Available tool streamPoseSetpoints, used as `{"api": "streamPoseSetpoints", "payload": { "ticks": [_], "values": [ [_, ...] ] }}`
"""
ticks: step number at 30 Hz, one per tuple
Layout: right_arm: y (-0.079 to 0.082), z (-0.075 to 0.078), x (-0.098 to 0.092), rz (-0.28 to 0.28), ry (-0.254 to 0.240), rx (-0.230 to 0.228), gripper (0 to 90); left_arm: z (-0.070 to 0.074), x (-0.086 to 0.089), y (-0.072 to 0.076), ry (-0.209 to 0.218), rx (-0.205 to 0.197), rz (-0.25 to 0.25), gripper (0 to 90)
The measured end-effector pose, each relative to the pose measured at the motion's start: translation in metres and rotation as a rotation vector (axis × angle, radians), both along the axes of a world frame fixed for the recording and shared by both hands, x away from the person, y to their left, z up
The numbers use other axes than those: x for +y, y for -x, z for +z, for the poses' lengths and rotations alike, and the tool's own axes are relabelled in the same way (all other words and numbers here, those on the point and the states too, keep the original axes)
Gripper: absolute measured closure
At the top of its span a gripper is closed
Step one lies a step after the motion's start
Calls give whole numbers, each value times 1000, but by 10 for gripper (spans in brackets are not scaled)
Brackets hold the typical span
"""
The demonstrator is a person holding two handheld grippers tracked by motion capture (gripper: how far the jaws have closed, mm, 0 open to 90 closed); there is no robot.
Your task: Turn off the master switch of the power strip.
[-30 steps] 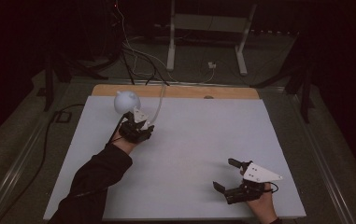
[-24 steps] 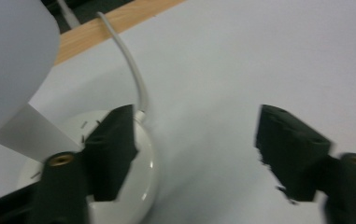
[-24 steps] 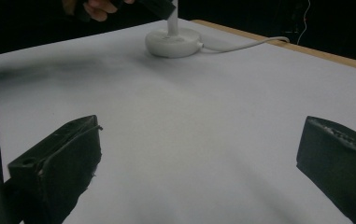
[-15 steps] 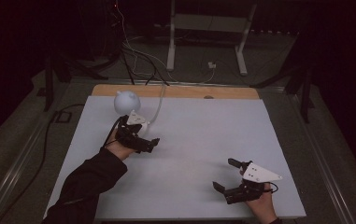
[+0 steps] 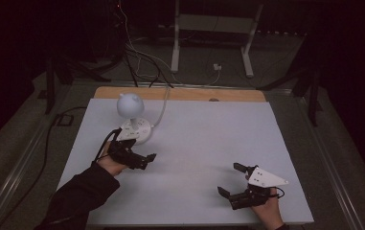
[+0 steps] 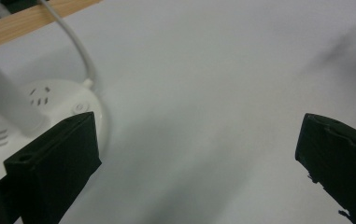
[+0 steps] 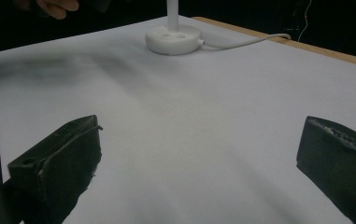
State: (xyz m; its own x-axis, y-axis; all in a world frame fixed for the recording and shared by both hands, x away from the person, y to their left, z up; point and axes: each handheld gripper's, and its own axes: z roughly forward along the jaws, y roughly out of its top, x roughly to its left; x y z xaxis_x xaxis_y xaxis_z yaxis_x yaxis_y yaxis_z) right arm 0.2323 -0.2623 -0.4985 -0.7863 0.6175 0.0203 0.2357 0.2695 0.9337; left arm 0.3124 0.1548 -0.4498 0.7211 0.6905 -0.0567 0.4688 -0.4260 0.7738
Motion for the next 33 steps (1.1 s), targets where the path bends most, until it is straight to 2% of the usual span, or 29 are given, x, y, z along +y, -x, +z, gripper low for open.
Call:
{"api": "streamPoseSetpoints", "payload": {
  "ticks": [6, 16, 20, 26, 30, 33],
  "values": [
    [0, -1, 2, 5, 2, 2, 0, -8, 14, 17, -8, 2, -4, 3],
    [-1, -2, 4, 6, 9, 11, 0, -25, 29, 40, 19, 15, -34, 3],
    [-1, -2, 4, 6, 12, 11, 0, -32, 32, 48, -4, 20, -46, 3],
    [-1, -3, 4, 6, 13, 14, 0, -42, 39, 59, -14, 21, -59, 3],
    [-1, -3, 4, 9, 15, 16, 0, -49, 48, 65, -12, 27, -50, 3],
    [-1, -3, 4, 10, 16, 16, 0, -54, 53, 69, -29, 28, -38, 3]
  ]
}}
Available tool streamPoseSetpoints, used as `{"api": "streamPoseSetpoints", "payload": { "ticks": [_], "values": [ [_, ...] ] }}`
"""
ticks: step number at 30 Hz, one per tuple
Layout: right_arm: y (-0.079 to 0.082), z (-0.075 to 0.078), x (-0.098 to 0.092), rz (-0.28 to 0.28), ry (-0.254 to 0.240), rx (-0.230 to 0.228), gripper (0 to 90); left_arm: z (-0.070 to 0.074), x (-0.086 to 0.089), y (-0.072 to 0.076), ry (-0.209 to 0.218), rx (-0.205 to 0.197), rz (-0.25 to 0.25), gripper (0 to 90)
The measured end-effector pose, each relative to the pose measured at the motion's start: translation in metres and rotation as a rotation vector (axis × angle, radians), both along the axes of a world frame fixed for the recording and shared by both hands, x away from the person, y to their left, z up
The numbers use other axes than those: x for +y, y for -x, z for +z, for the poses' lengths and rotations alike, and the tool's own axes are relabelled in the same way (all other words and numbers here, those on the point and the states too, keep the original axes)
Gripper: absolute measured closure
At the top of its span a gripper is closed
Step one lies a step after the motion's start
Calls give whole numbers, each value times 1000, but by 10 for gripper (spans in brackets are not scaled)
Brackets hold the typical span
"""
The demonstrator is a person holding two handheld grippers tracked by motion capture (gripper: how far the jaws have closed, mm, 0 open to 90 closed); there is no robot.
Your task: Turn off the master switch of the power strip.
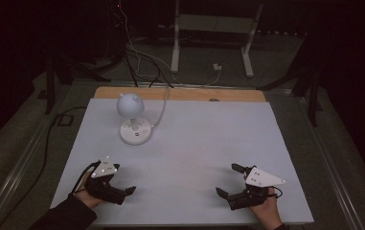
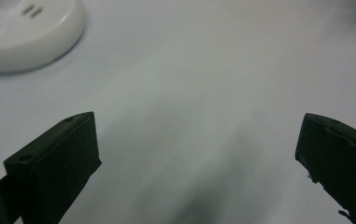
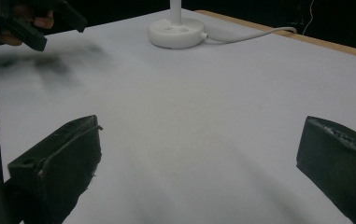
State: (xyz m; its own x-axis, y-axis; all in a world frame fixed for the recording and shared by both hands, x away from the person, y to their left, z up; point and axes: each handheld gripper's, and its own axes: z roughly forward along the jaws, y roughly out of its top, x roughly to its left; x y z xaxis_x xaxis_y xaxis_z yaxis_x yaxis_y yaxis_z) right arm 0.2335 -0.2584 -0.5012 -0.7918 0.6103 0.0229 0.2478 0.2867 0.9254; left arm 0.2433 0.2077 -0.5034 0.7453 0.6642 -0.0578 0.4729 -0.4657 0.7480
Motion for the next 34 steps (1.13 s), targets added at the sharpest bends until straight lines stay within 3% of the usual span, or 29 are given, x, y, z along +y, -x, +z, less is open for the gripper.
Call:
{"api": "streamPoseSetpoints", "payload": {
  "ticks": [9, 13, 15, 18, 25, 34],
  "values": [
    [0, 0, -1, 5, 2, -2, 0, -12, 16, 9, -23, 5, 33, 3],
    [0, 0, -1, 6, 3, 1, 0, -14, 21, 15, 15, 4, 48, 3],
    [0, 0, -1, 6, 3, 0, 0, -16, 23, 17, 0, -2, 52, 3],
    [1, 0, -1, 11, 5, 0, 0, -19, 25, 16, -12, 0, 55, 3],
    [1, 1, 0, 16, 5, -2, 0, -19, 26, 14, 26, -11, 58, 3],
    [0, 0, 0, 16, 9, 3, 0, -17, 27, 14, 31, -27, 60, 3]
  ]
}}
